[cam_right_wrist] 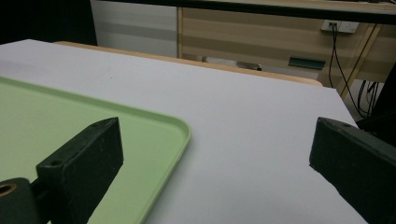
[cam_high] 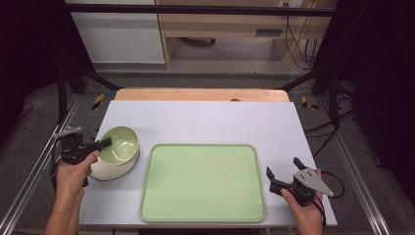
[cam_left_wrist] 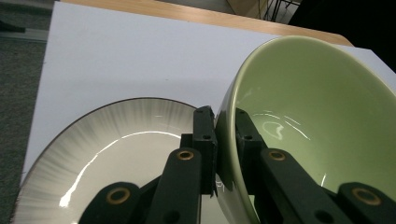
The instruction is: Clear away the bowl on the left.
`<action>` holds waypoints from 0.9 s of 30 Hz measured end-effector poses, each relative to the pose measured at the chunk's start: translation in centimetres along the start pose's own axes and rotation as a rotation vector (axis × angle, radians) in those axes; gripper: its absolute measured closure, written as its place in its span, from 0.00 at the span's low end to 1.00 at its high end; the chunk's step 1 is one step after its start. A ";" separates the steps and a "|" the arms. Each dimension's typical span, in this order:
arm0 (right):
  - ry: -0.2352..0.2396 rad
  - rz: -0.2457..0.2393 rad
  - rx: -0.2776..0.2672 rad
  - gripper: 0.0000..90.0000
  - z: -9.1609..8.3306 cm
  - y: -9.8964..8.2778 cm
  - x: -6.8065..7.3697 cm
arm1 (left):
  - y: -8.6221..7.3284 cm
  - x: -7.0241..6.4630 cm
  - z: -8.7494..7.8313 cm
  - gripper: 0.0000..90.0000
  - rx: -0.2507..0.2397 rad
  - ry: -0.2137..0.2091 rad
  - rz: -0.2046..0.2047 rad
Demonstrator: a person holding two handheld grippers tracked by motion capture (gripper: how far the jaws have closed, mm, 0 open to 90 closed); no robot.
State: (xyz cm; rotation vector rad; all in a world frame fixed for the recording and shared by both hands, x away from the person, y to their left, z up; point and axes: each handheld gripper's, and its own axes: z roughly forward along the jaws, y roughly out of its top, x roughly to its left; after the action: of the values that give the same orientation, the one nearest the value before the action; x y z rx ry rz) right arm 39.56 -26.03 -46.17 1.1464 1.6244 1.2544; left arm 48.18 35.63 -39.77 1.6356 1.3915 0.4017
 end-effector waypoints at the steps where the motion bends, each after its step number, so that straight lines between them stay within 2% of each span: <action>1: 0.000 0.000 0.000 0.03 0.0 0.0 0.0 | 0.0 -0.3 0.1 0.92 0.001 -0.005 0.004; 12: 0.002 -0.002 0.001 0.03 0.0 0.0 0.1 | 0.1 -3.1 1.3 0.92 0.014 -0.073 0.041; 27: 0.004 -0.006 0.002 0.03 0.1 0.0 0.2 | -0.5 -6.8 3.5 0.92 0.068 -0.148 0.096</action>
State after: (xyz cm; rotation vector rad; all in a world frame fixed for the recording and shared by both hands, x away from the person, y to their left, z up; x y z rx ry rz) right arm 39.60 -25.83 -46.22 1.1403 1.6311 1.2529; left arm 48.39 28.00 -39.95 1.7563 1.2313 0.2849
